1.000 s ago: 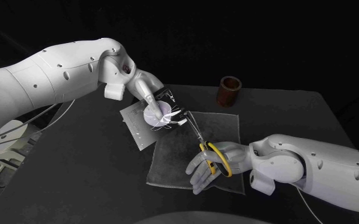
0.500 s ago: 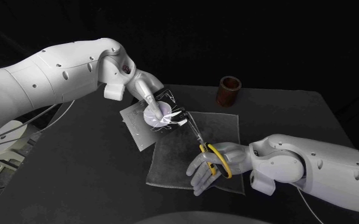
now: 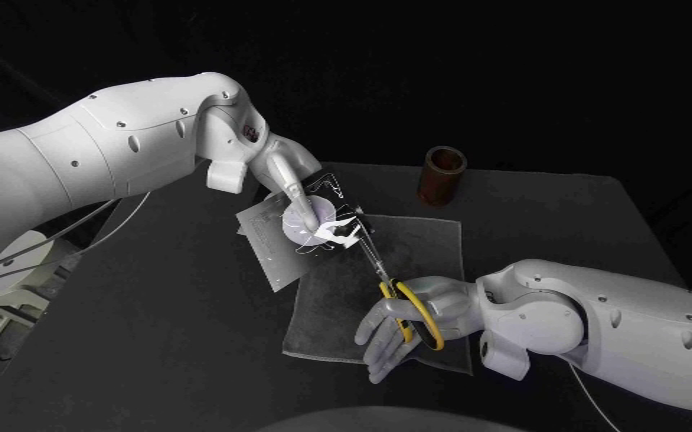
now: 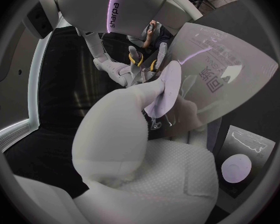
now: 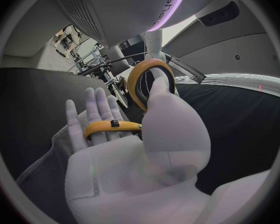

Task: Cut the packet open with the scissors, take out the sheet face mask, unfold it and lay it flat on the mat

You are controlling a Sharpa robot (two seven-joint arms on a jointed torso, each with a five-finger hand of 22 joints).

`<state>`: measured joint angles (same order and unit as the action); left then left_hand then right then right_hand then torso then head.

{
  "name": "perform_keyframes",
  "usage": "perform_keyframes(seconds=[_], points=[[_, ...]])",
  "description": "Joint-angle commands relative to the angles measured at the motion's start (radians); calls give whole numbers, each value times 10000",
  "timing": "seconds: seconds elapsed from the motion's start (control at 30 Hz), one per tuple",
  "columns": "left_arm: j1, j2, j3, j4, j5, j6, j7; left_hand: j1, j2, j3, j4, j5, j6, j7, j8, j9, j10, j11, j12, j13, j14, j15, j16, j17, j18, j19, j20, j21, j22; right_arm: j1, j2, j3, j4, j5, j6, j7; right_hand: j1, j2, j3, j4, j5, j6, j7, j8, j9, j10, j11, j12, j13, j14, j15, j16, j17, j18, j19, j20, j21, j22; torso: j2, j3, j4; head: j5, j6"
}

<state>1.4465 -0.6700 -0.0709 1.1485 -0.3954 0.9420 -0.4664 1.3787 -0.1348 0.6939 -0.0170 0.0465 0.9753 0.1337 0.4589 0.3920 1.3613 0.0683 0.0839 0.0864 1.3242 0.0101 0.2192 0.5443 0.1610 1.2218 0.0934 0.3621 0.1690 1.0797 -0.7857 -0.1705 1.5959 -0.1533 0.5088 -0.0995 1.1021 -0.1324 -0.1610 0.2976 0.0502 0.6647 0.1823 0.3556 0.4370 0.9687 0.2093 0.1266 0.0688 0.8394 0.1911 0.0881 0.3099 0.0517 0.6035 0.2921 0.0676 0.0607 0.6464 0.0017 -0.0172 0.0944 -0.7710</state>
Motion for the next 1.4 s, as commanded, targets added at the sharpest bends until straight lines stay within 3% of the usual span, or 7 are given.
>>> perform_keyframes(seconds=[0.03, 0.43, 1.4], points=[[13, 42, 5, 62, 80, 1670, -75, -23, 93, 57, 15, 33, 35, 31, 63, 687, 70, -33, 44, 17, 5, -37, -67, 17, 183, -18, -27, 42, 12, 37, 25, 8, 34, 0, 229, 103, -20, 107, 68, 5, -6, 85, 887, 57, 14, 124, 52, 40, -14, 50, 23, 2, -19, 1115, 85, -6, 55, 13, 2, 5, -1, -3, 0], [13, -38, 4, 279, 126, 1865, -364, -35, 96, 61, 4, 33, 34, 33, 57, 710, 68, -31, 44, 20, 5, -35, -70, 25, 182, -26, -27, 53, 17, 201, -138, 10, -56, -32, 134, 146, -5, 252, 131, -4, -10, 147, 888, 90, 25, 167, 47, 56, -20, 79, 18, 10, -61, 1120, 114, -7, 67, 16, -5, -6, -7, -34, 8], [14, 12, 4, 340, 106, 1880, -376, -35, 96, 61, 4, 33, 34, 33, 57, 710, 68, -31, 44, 20, 5, -35, -70, 25, 182, -26, -27, 53, 17, 258, 16, 9, -203, -51, 257, -31, -5, 263, 133, -3, -10, 186, 884, 111, 32, 179, 45, 60, -22, 89, 15, 13, -76, 1125, 158, -7, 79, 22, -6, -16, 0, -43, -4]])
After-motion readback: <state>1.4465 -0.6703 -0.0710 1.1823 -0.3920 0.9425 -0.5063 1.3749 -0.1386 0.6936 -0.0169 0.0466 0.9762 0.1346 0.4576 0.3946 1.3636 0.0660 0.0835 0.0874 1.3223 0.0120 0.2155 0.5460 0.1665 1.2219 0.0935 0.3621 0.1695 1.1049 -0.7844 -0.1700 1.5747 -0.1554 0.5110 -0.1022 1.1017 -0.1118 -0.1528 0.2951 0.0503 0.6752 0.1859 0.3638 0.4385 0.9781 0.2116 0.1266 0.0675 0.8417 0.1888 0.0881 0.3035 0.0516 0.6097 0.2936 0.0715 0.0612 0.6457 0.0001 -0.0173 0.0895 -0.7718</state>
